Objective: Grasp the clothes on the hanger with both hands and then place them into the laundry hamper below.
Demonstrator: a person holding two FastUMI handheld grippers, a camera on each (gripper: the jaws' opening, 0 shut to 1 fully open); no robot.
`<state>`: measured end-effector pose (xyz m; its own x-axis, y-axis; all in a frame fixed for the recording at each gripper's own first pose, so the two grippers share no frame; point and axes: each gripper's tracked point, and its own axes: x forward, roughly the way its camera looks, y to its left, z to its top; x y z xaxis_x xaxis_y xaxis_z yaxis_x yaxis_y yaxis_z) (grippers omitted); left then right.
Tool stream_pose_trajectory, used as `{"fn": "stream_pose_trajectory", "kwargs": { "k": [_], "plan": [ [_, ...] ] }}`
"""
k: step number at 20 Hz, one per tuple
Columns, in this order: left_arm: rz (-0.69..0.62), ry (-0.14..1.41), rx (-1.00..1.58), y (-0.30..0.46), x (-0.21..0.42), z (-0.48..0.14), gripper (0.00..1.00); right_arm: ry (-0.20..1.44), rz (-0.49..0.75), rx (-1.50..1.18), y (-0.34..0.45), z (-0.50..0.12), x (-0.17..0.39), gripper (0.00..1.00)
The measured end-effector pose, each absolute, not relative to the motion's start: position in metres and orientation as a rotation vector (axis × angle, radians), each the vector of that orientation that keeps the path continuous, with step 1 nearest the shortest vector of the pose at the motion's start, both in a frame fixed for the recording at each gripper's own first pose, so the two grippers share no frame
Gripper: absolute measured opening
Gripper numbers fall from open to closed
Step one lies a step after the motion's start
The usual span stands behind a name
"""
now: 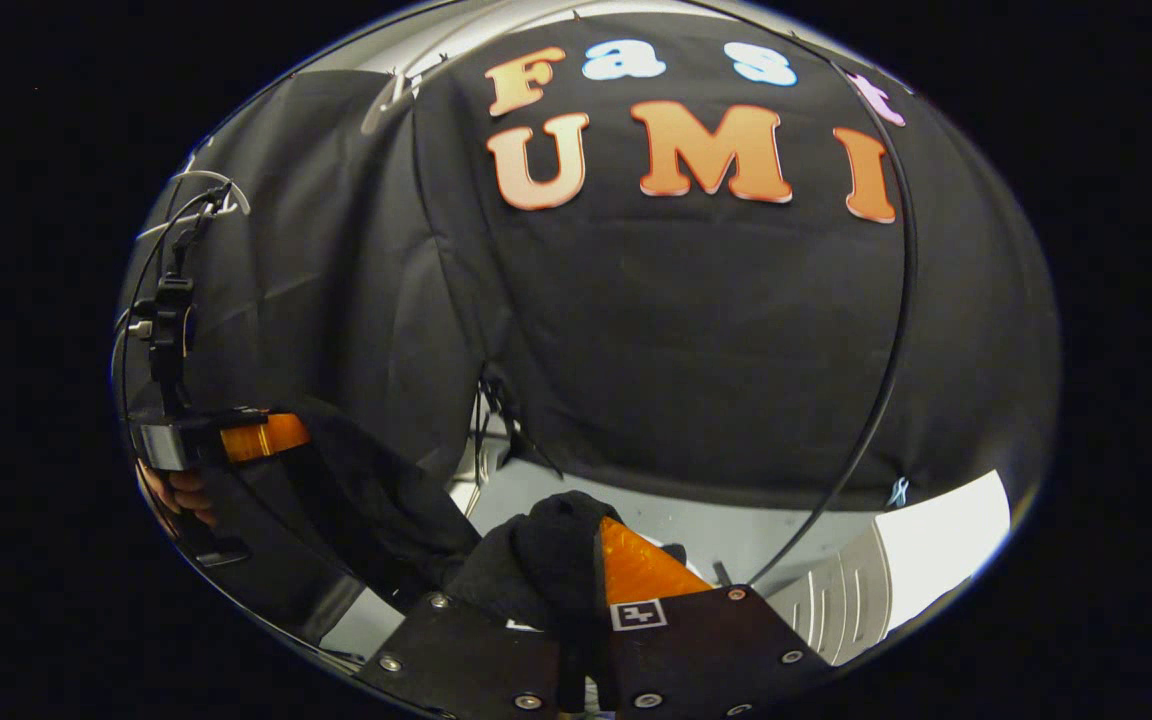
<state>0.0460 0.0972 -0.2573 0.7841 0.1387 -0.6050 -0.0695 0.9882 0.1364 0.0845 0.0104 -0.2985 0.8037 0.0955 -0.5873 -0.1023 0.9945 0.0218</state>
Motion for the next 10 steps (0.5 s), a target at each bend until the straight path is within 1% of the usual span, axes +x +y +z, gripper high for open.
{"fn": "stream_pose_trajectory", "kwargs": {
  "k": [2, 3, 4, 5, 8, 9, 10],
  "plan": [
    [0.112, 0.73, 0.1, 0.099, 0.038, -0.283, 0.1, 0.695, 0.094, 0.0, 0.011, -0.321, 0.072, 0.12],
    [0.109, 0.757, 0.094, 0.097, 0.034, -0.291, 0.08, 0.722, 0.092, 0.006, 0.013, -0.329, 0.065, 0.14],
    [0.116, 0.786, 0.093, 0.097, 0.027, -0.299, 0.1, 0.747, 0.091, 0.018, 0.014, -0.335, 0.062, 0.17],
    [0.137, 0.819, 0.094, 0.1, 0.021, -0.307, 0.1, 0.769, 0.096, 0.029, 0.016, -0.34, 0.058, 0.11],
    [0.169, 0.877, 0.066, 0.103, 0.013, -0.333, 0.16, 0.794, 0.105, 0.046, 0.02, -0.346, 0.057, 0.15],
    [0.171, 0.888, 0.053, 0.103, 0.012, -0.336, 0.29, 0.788, 0.108, 0.053, 0.021, -0.345, 0.059, 0.23],
    [0.172, 0.909, 0.047, 0.101, 0.008, -0.339, 0.43, 0.784, 0.111, 0.051, 0.02, -0.345, 0.059, 0.27]
  ]
}}
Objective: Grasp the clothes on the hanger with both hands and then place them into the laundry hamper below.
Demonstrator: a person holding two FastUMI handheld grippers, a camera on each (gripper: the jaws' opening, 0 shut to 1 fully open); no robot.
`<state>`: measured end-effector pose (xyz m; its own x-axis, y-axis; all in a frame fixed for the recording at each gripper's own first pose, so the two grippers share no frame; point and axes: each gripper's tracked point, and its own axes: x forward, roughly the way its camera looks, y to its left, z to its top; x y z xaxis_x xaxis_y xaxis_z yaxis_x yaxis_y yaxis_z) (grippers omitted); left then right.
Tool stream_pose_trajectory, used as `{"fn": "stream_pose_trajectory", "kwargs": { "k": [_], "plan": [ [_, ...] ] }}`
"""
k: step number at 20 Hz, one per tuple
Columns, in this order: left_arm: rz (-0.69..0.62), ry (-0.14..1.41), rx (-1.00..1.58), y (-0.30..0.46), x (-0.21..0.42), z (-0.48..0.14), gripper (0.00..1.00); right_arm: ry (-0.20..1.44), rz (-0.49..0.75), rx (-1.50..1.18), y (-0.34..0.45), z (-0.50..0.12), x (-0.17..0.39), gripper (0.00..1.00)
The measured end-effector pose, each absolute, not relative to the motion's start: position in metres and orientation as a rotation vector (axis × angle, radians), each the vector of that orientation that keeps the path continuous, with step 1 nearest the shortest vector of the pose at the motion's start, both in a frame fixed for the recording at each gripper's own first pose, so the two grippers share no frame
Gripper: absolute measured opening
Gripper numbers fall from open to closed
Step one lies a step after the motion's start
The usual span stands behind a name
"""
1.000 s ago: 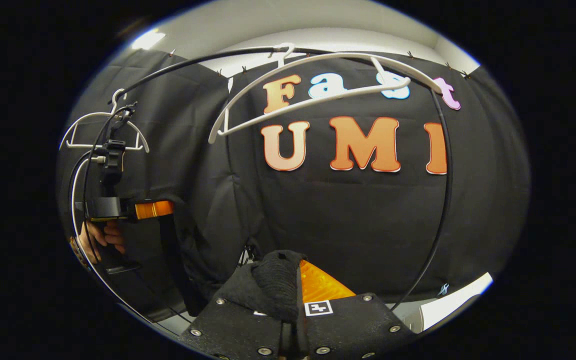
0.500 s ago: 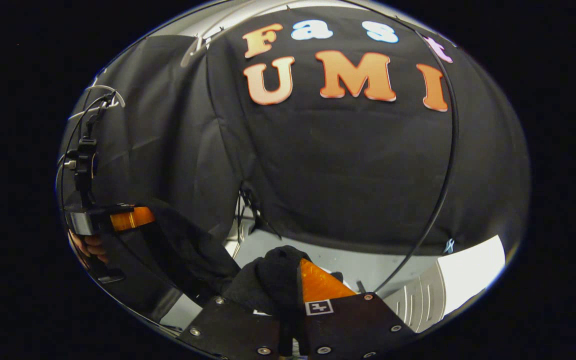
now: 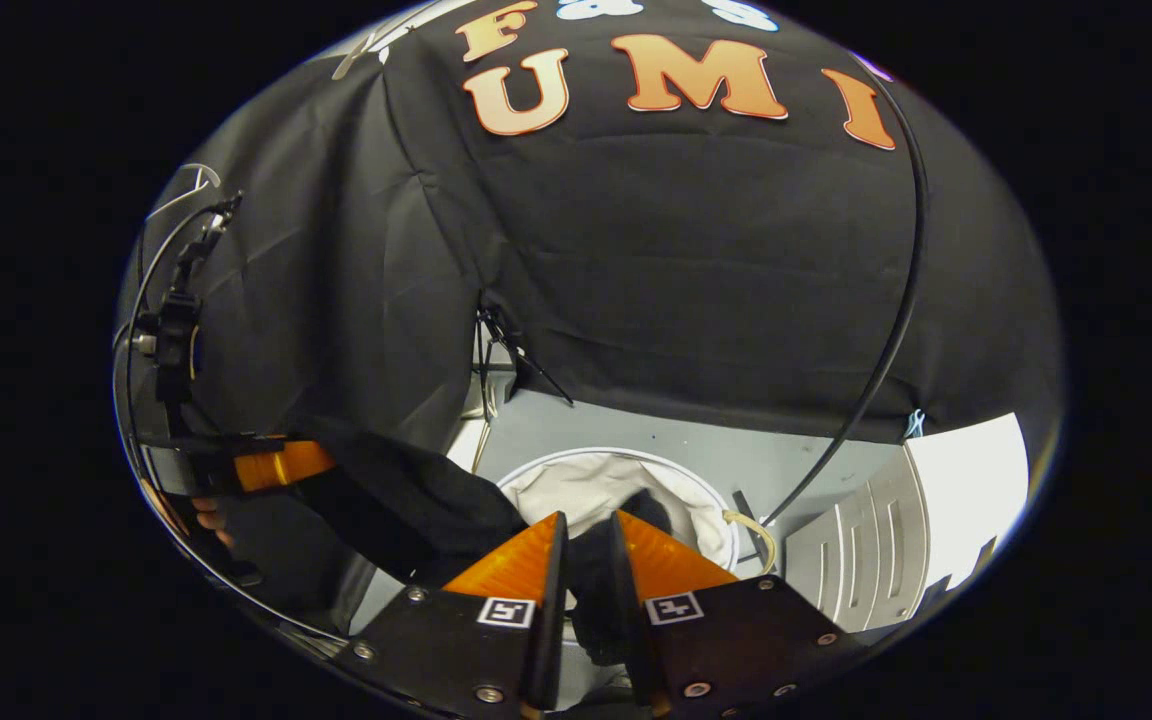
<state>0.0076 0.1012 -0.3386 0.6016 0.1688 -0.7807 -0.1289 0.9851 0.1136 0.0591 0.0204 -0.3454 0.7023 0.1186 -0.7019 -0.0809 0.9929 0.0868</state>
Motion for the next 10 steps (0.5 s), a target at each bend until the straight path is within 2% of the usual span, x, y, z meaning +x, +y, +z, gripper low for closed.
{"fn": "stream_pose_trajectory", "kwargs": {
  "k": [1, 2, 4, 5, 10],
  "plan": [
    [0.164, 0.926, 0.045, 0.099, 0.005, -0.342, 0.57, 0.785, 0.113, 0.048, 0.02, -0.343, 0.058, 0.34],
    [0.164, 0.935, 0.051, 0.099, 0.0, -0.344, 0.71, 0.783, 0.11, 0.044, 0.02, -0.347, 0.056, 0.34],
    [0.174, 0.929, 0.071, 0.103, -0.001, -0.344, 0.99, 0.783, 0.108, 0.038, 0.018, -0.346, 0.053, 0.68],
    [0.179, 0.928, 0.076, 0.104, -0.001, -0.343, 1.0, 0.785, 0.107, 0.039, 0.018, -0.345, 0.052, 0.86],
    [0.161, 0.889, 0.069, 0.099, -0.003, -0.334, 0.98, 0.781, 0.096, 0.037, 0.013, -0.345, 0.047, 0.88]
  ]
}}
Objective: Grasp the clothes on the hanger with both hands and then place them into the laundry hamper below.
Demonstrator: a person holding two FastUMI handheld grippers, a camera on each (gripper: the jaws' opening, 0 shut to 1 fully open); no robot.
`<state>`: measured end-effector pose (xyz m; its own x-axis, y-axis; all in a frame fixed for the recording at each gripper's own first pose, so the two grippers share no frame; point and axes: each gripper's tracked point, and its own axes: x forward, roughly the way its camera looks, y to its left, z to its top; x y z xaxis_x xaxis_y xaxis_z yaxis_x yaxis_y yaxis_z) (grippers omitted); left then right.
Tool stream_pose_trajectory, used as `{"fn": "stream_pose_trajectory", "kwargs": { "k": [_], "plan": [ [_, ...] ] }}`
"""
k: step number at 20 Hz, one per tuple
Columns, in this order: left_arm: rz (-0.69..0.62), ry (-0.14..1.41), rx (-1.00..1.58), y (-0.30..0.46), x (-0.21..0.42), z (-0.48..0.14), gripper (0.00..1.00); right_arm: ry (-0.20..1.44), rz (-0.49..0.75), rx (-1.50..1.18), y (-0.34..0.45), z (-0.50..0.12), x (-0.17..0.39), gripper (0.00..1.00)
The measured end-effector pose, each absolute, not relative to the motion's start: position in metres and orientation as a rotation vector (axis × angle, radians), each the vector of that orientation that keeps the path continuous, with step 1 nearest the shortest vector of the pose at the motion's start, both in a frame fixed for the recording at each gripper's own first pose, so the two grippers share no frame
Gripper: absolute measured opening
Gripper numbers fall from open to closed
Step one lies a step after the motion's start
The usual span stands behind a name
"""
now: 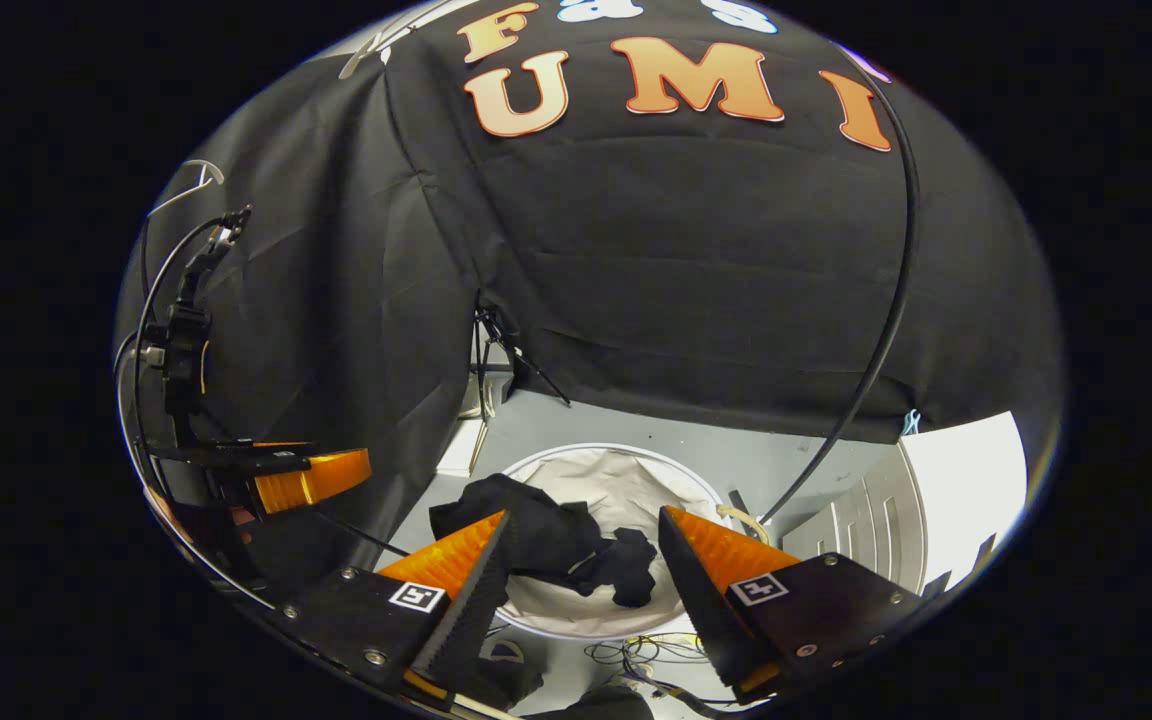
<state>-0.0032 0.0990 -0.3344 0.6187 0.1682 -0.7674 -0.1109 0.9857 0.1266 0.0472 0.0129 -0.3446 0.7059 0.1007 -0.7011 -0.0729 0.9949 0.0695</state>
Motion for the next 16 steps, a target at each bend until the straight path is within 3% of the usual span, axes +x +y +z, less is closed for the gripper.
{"fn": "stream_pose_trajectory", "kwargs": {
  "k": [10, 16],
  "plan": [
    [0.123, 0.695, 0.081, 0.079, -0.002, -0.261, 0.98, 0.673, 0.061, 0.045, 0.002, -0.289, 0.029, 0.89],
    [0.084, 0.536, 0.057, 0.058, 0.016, -0.189, 0.98, 0.502, 0.036, 0.063, -0.004, -0.194, 0.043, 0.89]
  ]
}}
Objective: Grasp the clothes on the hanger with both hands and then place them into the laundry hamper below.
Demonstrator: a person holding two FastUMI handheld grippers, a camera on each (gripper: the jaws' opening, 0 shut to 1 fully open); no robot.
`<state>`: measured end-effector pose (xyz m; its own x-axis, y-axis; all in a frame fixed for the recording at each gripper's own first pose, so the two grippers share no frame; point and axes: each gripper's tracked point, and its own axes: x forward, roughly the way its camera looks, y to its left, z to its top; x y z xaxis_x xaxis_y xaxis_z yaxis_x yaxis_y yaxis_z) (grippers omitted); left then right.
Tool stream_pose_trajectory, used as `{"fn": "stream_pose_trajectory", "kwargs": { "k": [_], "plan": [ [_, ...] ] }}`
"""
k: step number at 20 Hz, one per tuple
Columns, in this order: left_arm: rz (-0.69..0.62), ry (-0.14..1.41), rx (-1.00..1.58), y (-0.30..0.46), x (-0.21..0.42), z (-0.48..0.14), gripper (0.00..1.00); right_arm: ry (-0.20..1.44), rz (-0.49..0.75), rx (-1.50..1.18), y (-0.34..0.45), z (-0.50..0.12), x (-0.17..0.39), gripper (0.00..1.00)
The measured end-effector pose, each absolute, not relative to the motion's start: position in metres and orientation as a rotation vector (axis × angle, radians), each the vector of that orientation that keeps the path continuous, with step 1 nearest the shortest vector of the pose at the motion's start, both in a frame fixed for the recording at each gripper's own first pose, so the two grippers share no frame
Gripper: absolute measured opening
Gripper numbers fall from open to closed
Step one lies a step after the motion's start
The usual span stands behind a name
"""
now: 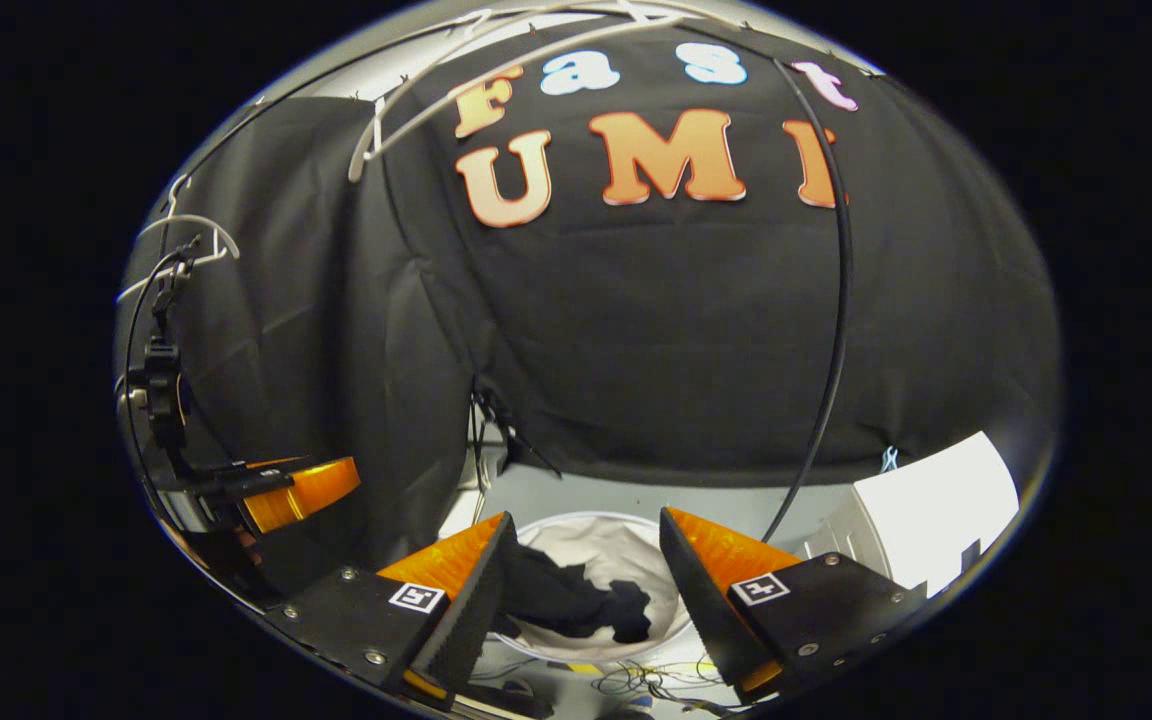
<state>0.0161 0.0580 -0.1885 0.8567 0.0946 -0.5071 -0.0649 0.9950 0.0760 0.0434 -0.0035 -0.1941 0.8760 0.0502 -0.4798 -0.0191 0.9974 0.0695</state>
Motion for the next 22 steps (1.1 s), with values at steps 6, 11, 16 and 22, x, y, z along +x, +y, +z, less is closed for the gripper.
{"fn": "stream_pose_trajectory", "kwargs": {
  "k": [6, 11, 16, 22],
  "plan": [
    [0.03, 0.4, 0.032, 0.032, 0.03, -0.125, 0.98, 0.339, 0.036, 0.022, -0.005, -0.114, 0.057, 0.89],
    [-0.004, 0.287, 0.007, 0.017, 0.034, -0.075, 0.97, 0.219, 0.026, 0.014, -0.009, -0.066, 0.063, 0.88],
    [-0.009, 0.194, 0.036, 0.009, 0.036, -0.04, 0.97, 0.121, 0.005, -0.01, -0.014, -0.03, 0.06, 0.88],
    [-0.01, 0.094, 0.061, -0.002, 0.028, -0.01, 0.94, 0.039, -0.033, 0.003, -0.028, -0.005, 0.051, 0.88]
  ]
}}
